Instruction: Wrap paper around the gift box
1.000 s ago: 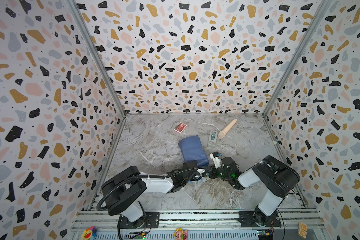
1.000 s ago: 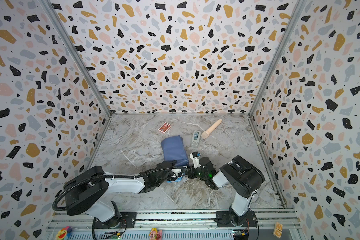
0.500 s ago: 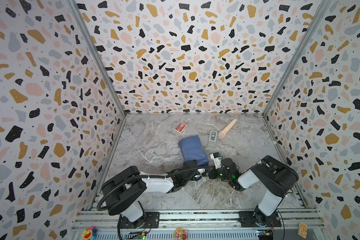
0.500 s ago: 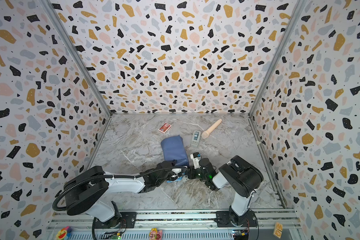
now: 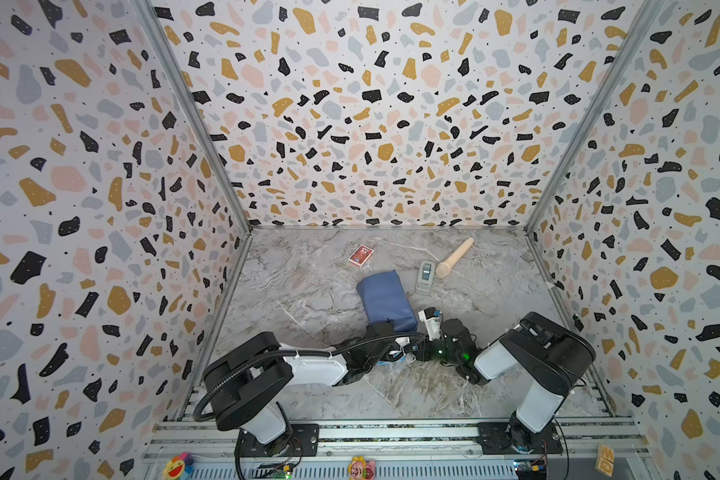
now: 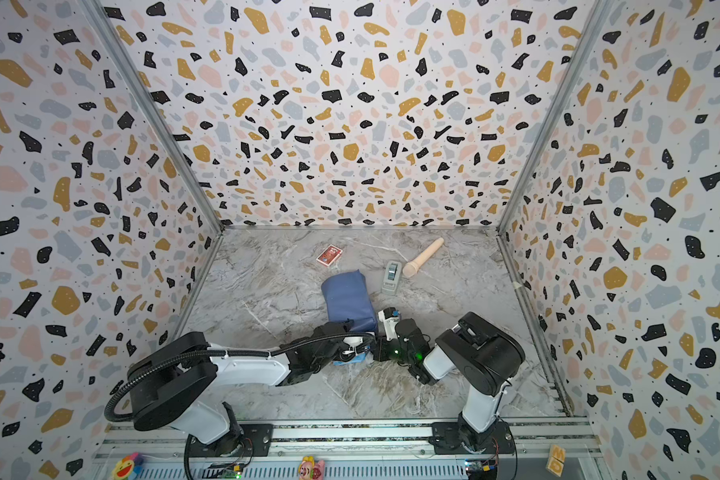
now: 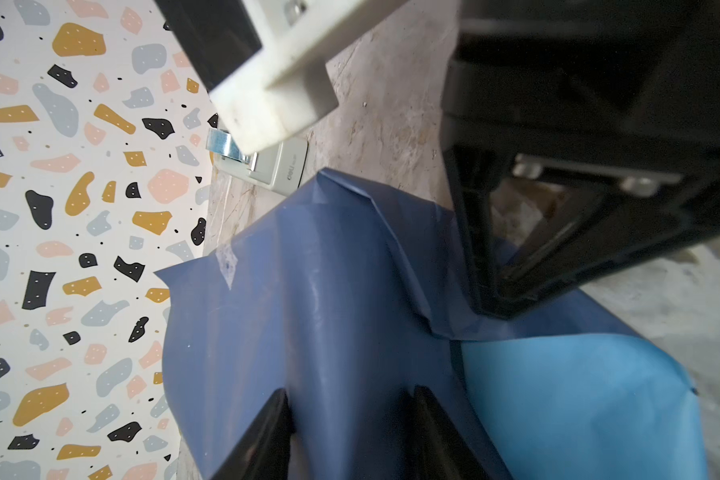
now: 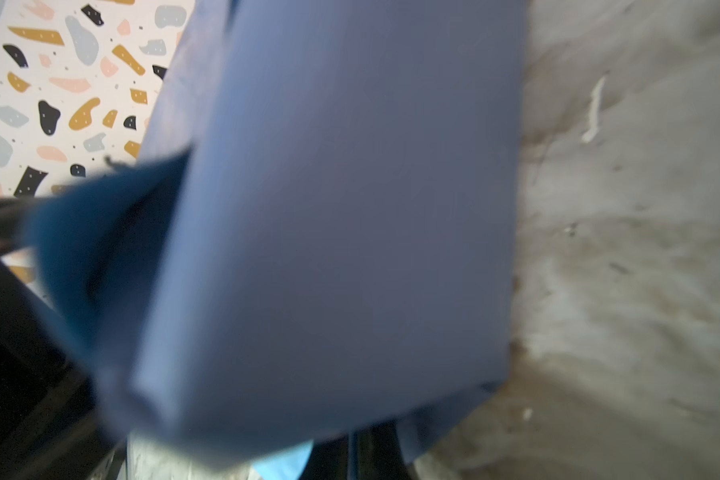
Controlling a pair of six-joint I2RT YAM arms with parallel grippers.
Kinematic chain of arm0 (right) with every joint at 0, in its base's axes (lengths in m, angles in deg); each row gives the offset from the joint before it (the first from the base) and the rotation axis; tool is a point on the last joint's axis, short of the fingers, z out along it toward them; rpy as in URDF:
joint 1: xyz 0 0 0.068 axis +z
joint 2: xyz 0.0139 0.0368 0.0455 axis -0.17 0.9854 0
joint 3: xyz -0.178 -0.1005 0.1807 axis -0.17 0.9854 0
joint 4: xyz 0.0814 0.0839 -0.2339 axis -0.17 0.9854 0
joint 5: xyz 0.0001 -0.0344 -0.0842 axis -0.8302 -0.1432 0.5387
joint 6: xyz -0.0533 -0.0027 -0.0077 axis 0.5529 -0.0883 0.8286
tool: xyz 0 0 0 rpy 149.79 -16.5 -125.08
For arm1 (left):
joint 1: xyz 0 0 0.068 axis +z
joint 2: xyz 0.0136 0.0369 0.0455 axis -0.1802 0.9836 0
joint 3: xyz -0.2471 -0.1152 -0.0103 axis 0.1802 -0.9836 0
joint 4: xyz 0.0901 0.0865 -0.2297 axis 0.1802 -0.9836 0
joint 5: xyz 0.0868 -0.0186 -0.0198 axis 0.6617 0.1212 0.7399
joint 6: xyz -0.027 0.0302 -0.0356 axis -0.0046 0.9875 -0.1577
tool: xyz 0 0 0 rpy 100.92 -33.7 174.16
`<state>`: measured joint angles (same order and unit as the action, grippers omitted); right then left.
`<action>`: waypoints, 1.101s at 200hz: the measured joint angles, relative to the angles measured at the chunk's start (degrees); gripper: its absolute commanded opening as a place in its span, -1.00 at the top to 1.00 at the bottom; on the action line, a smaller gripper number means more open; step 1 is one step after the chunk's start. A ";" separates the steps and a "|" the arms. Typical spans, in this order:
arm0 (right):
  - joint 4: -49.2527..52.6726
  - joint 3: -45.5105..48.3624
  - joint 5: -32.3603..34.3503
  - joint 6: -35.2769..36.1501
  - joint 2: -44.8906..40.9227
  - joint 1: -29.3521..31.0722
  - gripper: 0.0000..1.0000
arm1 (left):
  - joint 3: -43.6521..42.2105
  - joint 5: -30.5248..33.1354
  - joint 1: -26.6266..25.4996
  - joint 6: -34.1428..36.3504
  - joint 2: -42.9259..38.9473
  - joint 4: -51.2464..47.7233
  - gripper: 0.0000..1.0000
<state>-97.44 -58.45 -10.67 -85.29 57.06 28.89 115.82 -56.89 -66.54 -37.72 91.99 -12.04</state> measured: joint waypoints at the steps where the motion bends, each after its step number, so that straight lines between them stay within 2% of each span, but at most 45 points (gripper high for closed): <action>1: 0.00 0.00 0.00 -0.02 0.02 -0.02 0.80 | 0.00 0.00 0.00 -0.02 0.00 0.00 0.08; 44: 0.00 -0.96 0.15 -1.03 0.48 -1.22 0.80 | 0.00 0.04 0.02 -0.02 0.00 0.00 0.08; 116: -3.41 -1.07 0.33 -2.54 2.67 0.33 0.80 | 0.04 0.07 0.02 -0.02 0.02 -0.17 0.08; 178: 2.12 -1.86 -3.26 -0.98 0.81 -4.33 0.79 | 0.20 0.07 0.02 -0.13 0.02 -0.46 0.08; 220: 3.02 -2.14 -5.42 -0.76 0.79 -4.98 0.81 | 0.22 0.11 0.02 -0.17 0.02 -0.48 0.08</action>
<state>-94.42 -60.59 -16.09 -86.06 57.85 23.91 116.04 -56.79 -66.52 -37.90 92.01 -12.52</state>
